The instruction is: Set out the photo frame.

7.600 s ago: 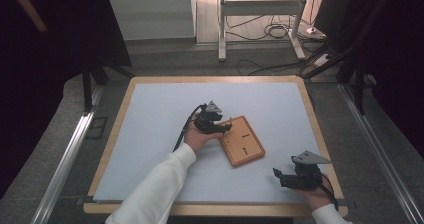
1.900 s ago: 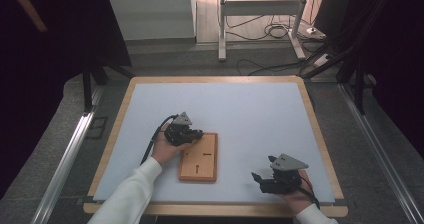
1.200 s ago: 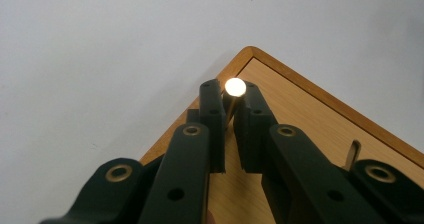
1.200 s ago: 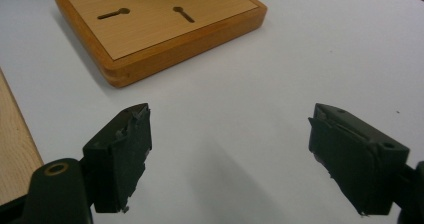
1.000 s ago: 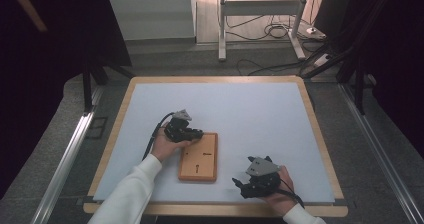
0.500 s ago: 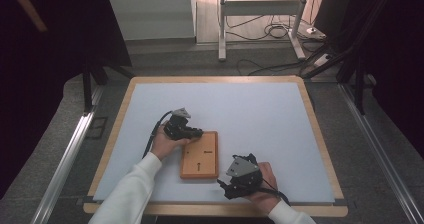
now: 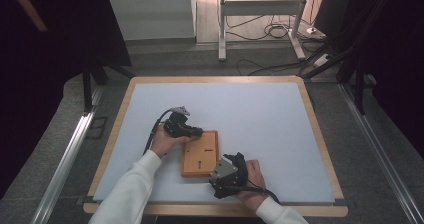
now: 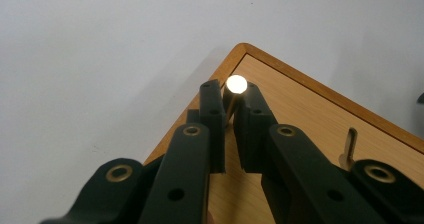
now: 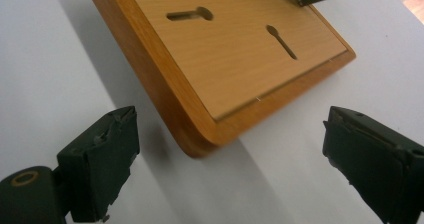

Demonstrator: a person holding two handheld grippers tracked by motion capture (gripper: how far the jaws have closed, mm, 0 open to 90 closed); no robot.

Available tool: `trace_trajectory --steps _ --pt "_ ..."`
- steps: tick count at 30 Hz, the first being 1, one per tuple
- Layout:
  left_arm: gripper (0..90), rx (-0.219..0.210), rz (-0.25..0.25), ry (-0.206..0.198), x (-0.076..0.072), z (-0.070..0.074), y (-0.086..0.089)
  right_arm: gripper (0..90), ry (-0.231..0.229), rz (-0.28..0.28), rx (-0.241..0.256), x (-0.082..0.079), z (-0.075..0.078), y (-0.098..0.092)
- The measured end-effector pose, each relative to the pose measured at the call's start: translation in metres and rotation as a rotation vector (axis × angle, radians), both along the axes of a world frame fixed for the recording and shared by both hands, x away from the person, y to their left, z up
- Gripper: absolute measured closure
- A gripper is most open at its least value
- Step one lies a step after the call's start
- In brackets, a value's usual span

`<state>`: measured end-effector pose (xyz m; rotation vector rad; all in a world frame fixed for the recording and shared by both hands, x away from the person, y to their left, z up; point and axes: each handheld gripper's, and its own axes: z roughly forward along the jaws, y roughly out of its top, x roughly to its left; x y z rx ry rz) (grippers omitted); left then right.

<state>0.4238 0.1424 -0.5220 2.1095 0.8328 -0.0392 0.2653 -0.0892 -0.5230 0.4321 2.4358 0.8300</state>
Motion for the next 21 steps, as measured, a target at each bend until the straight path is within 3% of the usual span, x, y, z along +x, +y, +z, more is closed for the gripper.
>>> trace_trajectory --steps 7,12,15,21 --pt "83.0 -0.003 -0.005 0.011 0.003 0.0 0.0 9.4 -0.08 -0.003 -0.034 0.004 -0.003 0.017" --pt "82.6 0.003 0.001 0.005 0.002 0.0 -0.002 10.9 -0.093 0.008 -0.071 0.005 -0.006 0.028" --pt "83.4 0.018 0.015 -0.022 -0.001 0.0 -0.003 14.6 -0.126 0.033 -0.092 0.003 -0.004 0.032" --pt "84.1 0.024 0.023 -0.04 -0.002 0.0 -0.004 21.4 -0.137 0.043 -0.076 0.003 0.003 0.033"
